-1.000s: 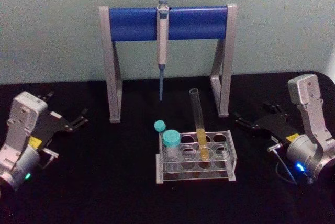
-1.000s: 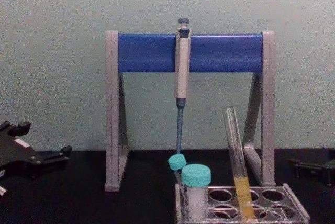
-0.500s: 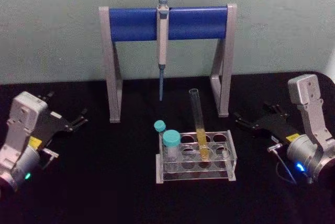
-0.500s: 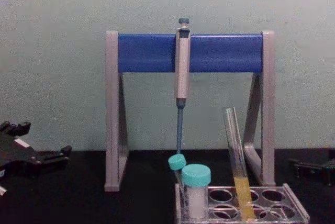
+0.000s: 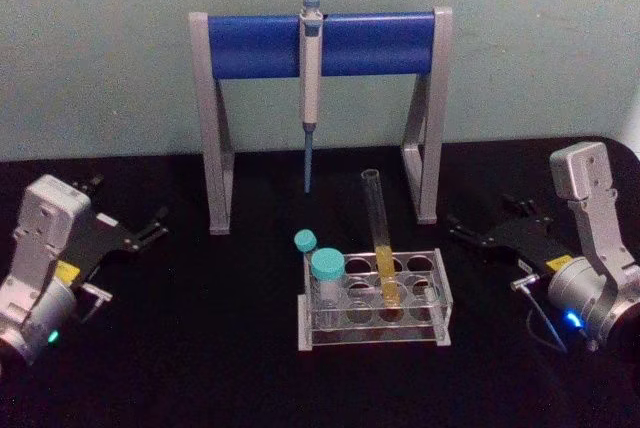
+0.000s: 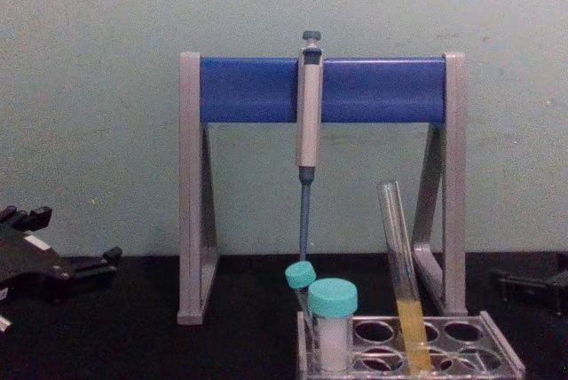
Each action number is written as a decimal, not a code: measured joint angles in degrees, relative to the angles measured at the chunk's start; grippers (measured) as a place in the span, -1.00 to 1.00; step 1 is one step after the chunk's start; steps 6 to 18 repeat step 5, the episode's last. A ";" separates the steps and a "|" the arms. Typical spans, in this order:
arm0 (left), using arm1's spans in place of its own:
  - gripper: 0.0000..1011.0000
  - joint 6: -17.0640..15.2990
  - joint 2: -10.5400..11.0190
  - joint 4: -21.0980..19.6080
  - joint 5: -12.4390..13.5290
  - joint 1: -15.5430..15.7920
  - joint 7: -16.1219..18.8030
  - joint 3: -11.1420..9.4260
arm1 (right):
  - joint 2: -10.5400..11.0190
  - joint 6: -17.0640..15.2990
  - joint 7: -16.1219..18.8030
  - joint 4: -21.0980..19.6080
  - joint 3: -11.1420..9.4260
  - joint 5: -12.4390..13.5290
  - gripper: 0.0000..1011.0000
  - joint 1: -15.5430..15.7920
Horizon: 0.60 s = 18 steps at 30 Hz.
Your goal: Pick up the test tube from the test tube rack, shake it, then place it back into the test tube rack.
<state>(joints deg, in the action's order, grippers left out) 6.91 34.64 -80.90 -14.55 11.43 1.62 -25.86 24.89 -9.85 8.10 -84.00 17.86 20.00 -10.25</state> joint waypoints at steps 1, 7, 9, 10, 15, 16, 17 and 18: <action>0.98 0.00 0.00 0.00 0.00 0.00 0.00 0.00 | 0.00 0.00 0.00 0.00 0.00 0.00 0.98 0.00; 0.98 0.00 0.00 0.00 0.00 0.00 0.00 0.00 | 0.00 0.00 0.00 0.00 0.00 0.00 0.98 0.00; 0.98 0.00 0.00 0.00 0.00 0.00 0.00 0.00 | 0.00 0.00 0.00 0.00 0.00 0.00 0.98 0.00; 0.98 0.00 0.00 0.00 0.00 0.00 0.00 0.00 | 0.00 0.00 0.00 0.00 0.00 0.00 0.98 0.00; 0.98 0.00 0.00 0.00 0.00 0.00 0.00 0.00 | 0.00 0.00 0.00 0.00 0.00 0.00 0.98 0.00; 0.98 0.00 0.00 0.00 0.00 0.00 0.00 0.00 | 0.00 0.00 0.00 0.00 0.00 0.00 0.98 0.00; 0.98 0.00 0.00 0.00 0.00 0.00 0.00 0.00 | 0.00 0.00 0.00 0.00 0.00 0.00 0.98 0.00; 0.98 0.00 0.00 0.00 0.00 0.00 0.00 0.00 | 0.00 0.00 0.00 0.00 0.00 0.00 0.98 0.00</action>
